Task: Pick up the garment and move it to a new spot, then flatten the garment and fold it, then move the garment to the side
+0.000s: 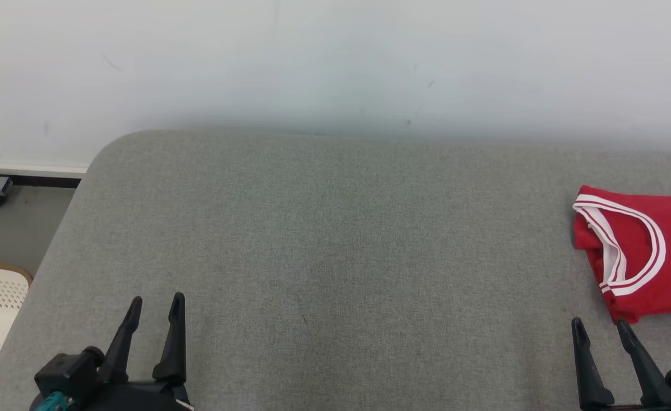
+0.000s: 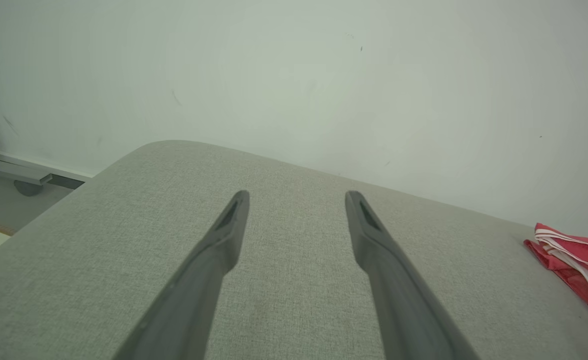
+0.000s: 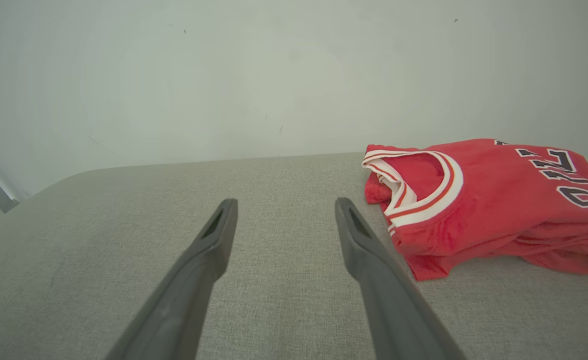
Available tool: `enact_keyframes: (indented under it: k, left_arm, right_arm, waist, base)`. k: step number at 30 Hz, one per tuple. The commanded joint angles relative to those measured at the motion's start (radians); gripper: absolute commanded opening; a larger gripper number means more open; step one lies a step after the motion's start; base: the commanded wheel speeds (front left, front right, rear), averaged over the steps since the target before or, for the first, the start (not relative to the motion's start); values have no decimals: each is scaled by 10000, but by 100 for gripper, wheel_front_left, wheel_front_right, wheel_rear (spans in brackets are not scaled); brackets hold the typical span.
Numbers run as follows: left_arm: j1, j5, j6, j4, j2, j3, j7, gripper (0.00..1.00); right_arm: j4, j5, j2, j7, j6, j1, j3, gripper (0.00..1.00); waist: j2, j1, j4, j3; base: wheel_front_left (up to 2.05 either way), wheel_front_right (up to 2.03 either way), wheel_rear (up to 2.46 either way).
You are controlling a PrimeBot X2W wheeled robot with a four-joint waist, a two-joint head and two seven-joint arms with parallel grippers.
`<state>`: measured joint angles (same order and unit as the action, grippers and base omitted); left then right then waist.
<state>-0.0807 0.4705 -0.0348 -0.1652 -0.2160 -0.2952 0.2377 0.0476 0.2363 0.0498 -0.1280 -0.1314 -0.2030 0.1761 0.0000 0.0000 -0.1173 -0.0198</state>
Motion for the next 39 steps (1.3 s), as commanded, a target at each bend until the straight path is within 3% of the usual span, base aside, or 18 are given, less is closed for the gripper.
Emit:
enact_keyframes:
  k: [1,39]
  left_arm:
    - [178,66,9,-44,-82,-17,-29,100]
    - [234,149,-252,-19,-236,-376,-328,100]
  right_arm:
    - [-53,84,22,-39,10,-149,66,100]
    - [-42,177,23,-209,11,-508,-26,100]
  waist:
    - [0,0,11,187]
    - [0,0,143,598]
  base:
    - [0,0,0]
    - [0,0,0]
